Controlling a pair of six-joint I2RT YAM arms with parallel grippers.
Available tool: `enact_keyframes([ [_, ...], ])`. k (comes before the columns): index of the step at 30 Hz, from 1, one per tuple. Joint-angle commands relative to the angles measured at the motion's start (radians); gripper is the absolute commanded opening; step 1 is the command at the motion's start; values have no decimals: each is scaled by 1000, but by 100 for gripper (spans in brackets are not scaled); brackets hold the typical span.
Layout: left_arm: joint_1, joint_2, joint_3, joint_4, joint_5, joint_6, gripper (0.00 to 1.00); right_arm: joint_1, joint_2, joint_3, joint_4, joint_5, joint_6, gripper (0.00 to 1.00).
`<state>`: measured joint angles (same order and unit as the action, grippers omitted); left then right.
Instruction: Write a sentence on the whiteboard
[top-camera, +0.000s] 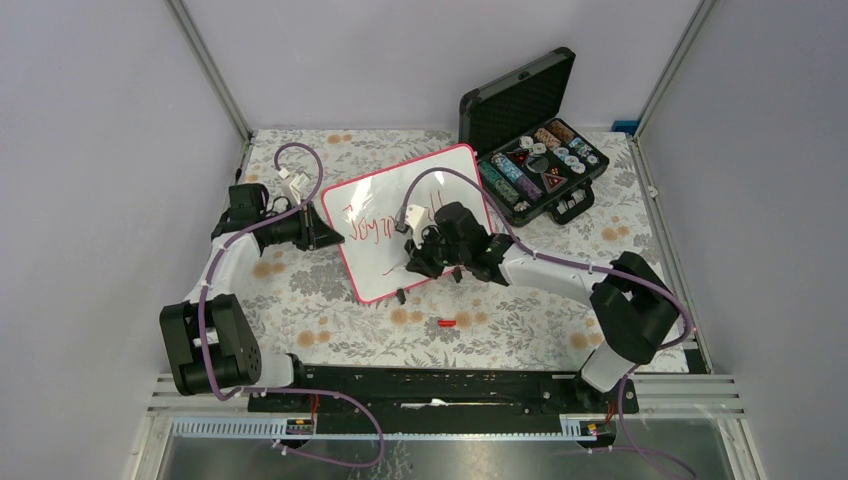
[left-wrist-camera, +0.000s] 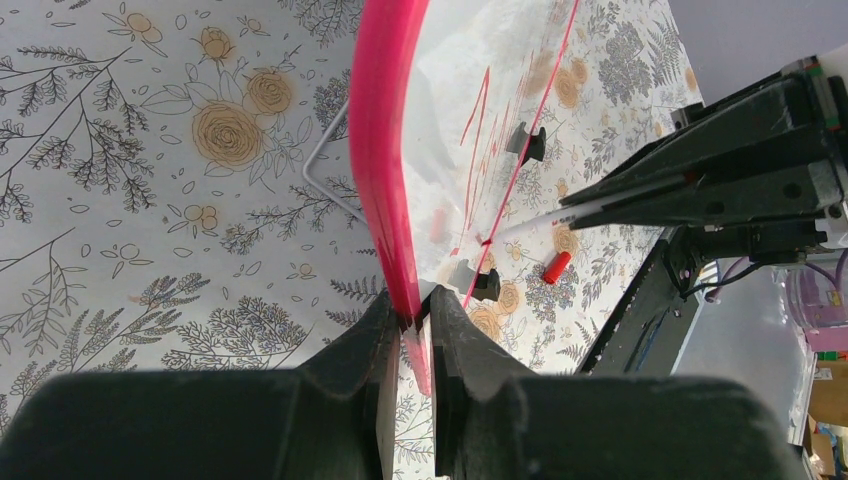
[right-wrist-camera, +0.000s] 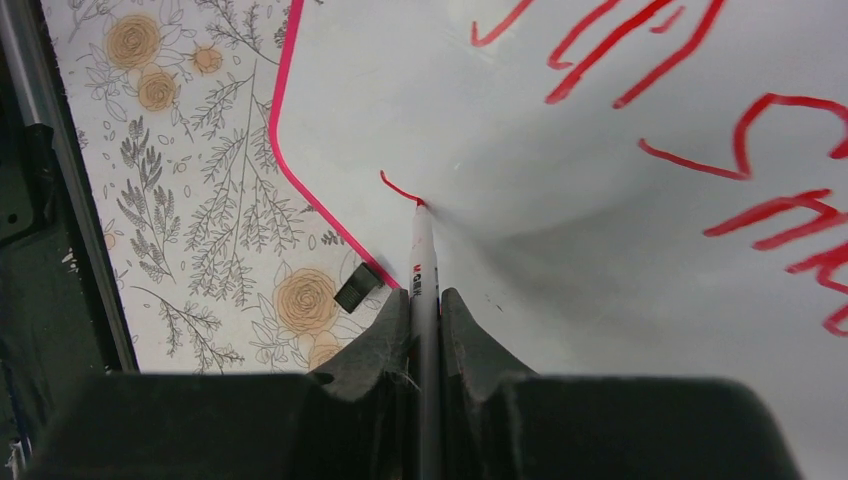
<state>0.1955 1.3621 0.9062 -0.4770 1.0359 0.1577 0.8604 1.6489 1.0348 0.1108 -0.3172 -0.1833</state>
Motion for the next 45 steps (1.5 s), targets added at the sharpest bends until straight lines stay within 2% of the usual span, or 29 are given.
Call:
enact_keyframes([
  [1, 2, -9, -1, 47, -27, 29, 0, -46, -59, 1, -11, 38, -31, 0],
  [10, 2, -10, 2, 47, -27, 27, 0, -46, -100, 26, -50, -84, -33, 0],
  [31, 2, -11, 2, 48, -28, 26, 0, -42, -20, 103, -2, -24, -10, 0],
  [45, 2, -12, 4, 48, -28, 26, 0, -43, -9, 58, 5, -16, -8, 0],
])
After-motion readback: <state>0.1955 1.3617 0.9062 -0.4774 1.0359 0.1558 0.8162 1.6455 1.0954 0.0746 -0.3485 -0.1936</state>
